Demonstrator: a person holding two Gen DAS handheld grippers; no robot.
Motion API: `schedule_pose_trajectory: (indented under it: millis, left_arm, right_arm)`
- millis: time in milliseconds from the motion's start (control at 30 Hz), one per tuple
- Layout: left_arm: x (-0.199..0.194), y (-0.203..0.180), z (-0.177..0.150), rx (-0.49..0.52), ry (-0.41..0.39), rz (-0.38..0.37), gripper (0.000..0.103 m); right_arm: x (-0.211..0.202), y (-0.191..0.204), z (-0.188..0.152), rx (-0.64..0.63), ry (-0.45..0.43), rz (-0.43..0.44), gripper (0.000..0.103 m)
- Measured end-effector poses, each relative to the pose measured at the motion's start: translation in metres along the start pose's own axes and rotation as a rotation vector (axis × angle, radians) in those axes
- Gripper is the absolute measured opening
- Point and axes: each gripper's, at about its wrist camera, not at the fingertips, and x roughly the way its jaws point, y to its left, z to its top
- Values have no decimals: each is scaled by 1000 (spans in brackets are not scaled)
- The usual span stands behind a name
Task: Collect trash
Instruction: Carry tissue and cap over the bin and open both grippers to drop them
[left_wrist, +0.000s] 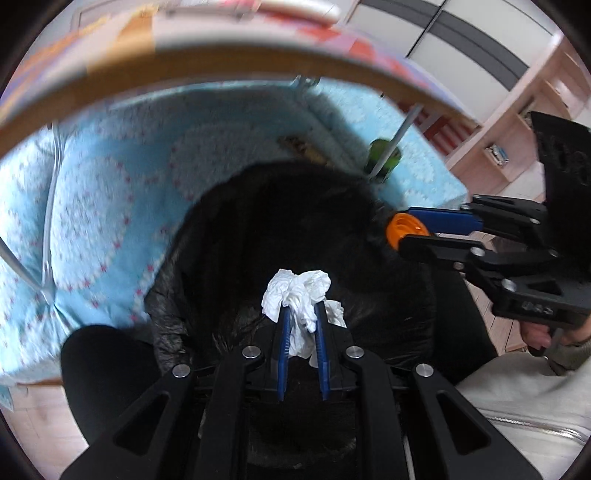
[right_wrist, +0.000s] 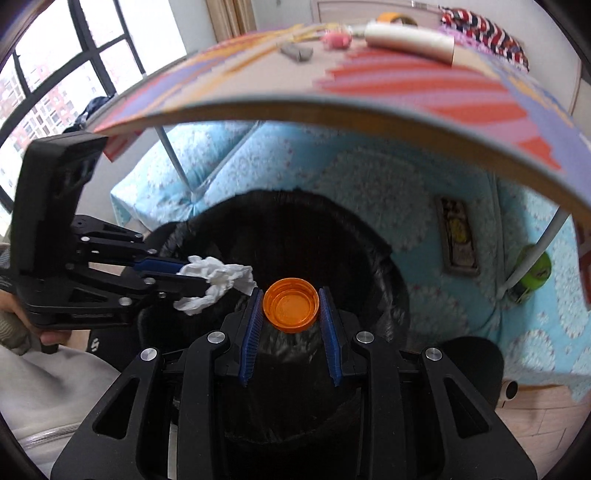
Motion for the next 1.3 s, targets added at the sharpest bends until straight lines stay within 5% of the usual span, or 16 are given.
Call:
schedule_pose_trajectory:
  millis: [267,300,367,433,767,967,1100,1300]
  left_arm:
    - [20,1,-1,-2,58,36,17]
    - [21,2,0,-4,64,40,21]
    - [23,1,1,-7,58,33,54]
    - [22,-1,-1,-4,40,24,60]
    - [17,0,2,-18,22,8,60]
    - [-1,12,4,-74,-30,-8,60]
    - [-13,17,6,-78,-57,-1,60]
    - [-27,19,10,-77,-85,3,60]
  right_arm:
    - [25,-3,-7,11,62,1,31]
    - [28,-4,-8,17,72,5,31]
    - [31,-4,-9,20,78,11,31]
    - [32,-3,-10,17,83,12,31]
    - [37,-2,-12,17,104,46,31]
    - [36,11,-13,-20,108,162,32]
    - [32,17,-12,-39,95,172,54]
    - [22,8,-8,-14,73,156,54]
